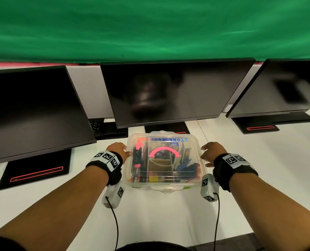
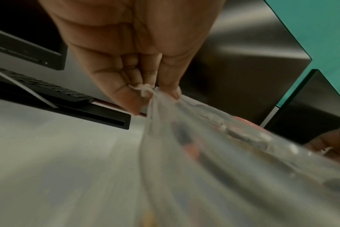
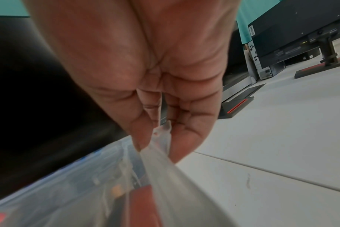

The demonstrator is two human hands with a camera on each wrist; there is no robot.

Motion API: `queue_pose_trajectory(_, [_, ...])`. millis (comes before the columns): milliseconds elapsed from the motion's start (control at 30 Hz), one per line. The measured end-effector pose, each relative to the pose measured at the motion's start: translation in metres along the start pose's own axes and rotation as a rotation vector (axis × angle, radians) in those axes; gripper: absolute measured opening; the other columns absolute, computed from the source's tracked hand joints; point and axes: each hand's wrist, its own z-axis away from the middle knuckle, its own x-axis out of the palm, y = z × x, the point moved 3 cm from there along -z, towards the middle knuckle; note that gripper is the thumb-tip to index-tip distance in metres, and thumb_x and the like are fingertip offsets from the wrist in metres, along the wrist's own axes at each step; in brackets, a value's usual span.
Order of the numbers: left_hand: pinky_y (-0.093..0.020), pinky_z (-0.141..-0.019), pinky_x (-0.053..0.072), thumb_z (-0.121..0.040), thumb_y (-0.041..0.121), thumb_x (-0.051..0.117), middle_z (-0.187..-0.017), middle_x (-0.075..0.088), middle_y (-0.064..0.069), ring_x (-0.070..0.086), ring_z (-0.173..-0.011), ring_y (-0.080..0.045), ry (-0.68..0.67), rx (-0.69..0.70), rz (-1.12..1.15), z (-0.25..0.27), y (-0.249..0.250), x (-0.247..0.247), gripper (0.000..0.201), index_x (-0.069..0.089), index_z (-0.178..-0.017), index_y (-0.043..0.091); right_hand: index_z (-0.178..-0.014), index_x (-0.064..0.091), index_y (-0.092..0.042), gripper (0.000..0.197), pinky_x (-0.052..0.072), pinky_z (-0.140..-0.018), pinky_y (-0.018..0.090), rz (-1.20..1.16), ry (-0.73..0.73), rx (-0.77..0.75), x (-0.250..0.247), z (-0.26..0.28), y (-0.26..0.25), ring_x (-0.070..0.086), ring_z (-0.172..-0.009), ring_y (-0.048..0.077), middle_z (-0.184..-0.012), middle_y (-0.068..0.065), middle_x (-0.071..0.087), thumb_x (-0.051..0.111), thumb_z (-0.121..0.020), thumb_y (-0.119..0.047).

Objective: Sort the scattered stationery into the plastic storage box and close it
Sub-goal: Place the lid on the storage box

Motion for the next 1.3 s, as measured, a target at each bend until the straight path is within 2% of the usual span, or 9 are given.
queue_pose_trajectory(300, [-0.040,-0.100,0.047,-0.083,0.037,0.067,-0.129,0.055,-0.011,0.056,-0.115,-0.029,0.062,-0.070,-0.049,-0.003,-0.001,-0.002,0.054,0.048,-0.128,0.015,-0.122,0.056,-0.006,0.041,0.053,-0.092,0.037,0.189,0.062,-0.017,0.004,-0.010,-0.001,0.063,-0.106,0.032,-0.122,0.015,0.062,0.067,-0.083,-0.010])
queue_pose_trajectory(467, [-0.036,-0.099,0.047,-0.084,0.033,0.067,-0.128,0.058,-0.012,0.056,-0.117,-0.028,0.093,-0.094,-0.104,-0.001,0.006,-0.001,0.062,0.042,-0.134,0.006,-0.083,0.060,-0.003,0.014,0.050,-0.080,0.030,0.343,0.119,-0.025,0.004,-0.010,-0.005,0.065,-0.100,0.030,-0.093,0.011,0.063,0.067,-0.083,-0.016])
queue_pose_trajectory(533, [-0.036,-0.100,0.046,-0.085,0.032,0.066,-0.131,0.057,-0.012,0.055,-0.119,-0.028,0.094,-0.095,-0.123,-0.002,0.006,0.000,0.061,0.042,-0.134,0.006,-0.062,0.045,-0.008,0.030,0.049,-0.076,0.029,0.345,0.119,-0.012,0.006,-0.013,-0.004,0.066,-0.094,0.030,-0.085,0.012,0.060,0.064,-0.085,-0.014])
queue_pose_trajectory(700, [-0.037,-0.099,0.048,-0.083,0.028,0.069,-0.130,0.057,-0.012,0.056,-0.118,-0.029,0.081,-0.101,-0.116,-0.003,0.007,-0.002,0.064,0.040,-0.136,0.008,-0.058,0.041,-0.011,0.035,0.049,-0.075,0.029,0.412,0.088,0.007,0.007,-0.017,-0.005,0.064,-0.085,0.026,-0.088,0.011,0.063,0.064,-0.084,-0.014])
queue_pose_trajectory(833, [-0.036,-0.093,0.050,-0.083,0.027,0.068,-0.122,0.060,-0.011,0.060,-0.111,-0.029,0.070,-0.081,-0.147,0.001,0.004,-0.002,0.055,0.043,-0.129,0.008,-0.056,0.043,-0.012,0.034,0.037,-0.047,0.021,0.372,0.046,0.015,0.005,-0.021,-0.006,0.049,-0.054,0.018,-0.063,0.005,0.052,0.060,-0.086,-0.013])
queue_pose_trajectory(933, [-0.036,-0.091,0.050,-0.084,0.023,0.065,-0.122,0.057,-0.011,0.059,-0.109,-0.028,0.037,-0.050,-0.243,0.006,0.006,-0.002,0.048,0.044,-0.125,0.009,-0.077,0.059,-0.011,0.010,0.043,-0.053,0.020,0.297,-0.006,-0.090,0.006,-0.015,-0.012,0.060,-0.080,0.024,-0.092,0.011,0.061,0.058,-0.086,-0.009])
queue_pose_trajectory(1033, [-0.038,-0.098,0.048,-0.081,0.015,0.062,-0.129,0.045,-0.013,0.050,-0.118,-0.030,0.092,0.096,-0.419,0.010,0.024,-0.005,0.050,0.042,-0.127,0.012,-0.122,0.055,-0.008,0.036,0.048,-0.093,0.032,0.479,0.101,-0.299,0.019,-0.001,-0.022,0.054,-0.115,0.030,-0.127,0.014,0.054,0.060,-0.088,-0.021])
queue_pose_trajectory(1167, [-0.038,-0.108,0.038,-0.081,0.030,0.063,-0.133,0.043,-0.007,0.039,-0.128,-0.025,0.105,0.431,-0.501,0.001,0.067,-0.007,0.056,0.043,-0.132,0.017,-0.142,0.036,-0.024,0.082,0.025,-0.117,0.045,0.493,-0.113,-0.723,0.055,0.038,-0.035,0.025,-0.140,0.027,-0.151,0.004,0.030,0.066,-0.074,-0.058])
queue_pose_trajectory(1300, [-0.034,-0.117,0.025,-0.077,0.046,0.068,-0.149,0.033,-0.008,0.028,-0.140,-0.023,-0.062,0.552,-0.531,-0.010,0.091,0.013,0.086,0.028,-0.145,0.012,-0.149,0.009,-0.029,0.107,-0.005,-0.116,0.060,0.764,-0.228,-0.861,0.081,0.053,-0.026,-0.006,-0.147,0.028,-0.160,0.000,0.003,0.060,-0.066,-0.072])
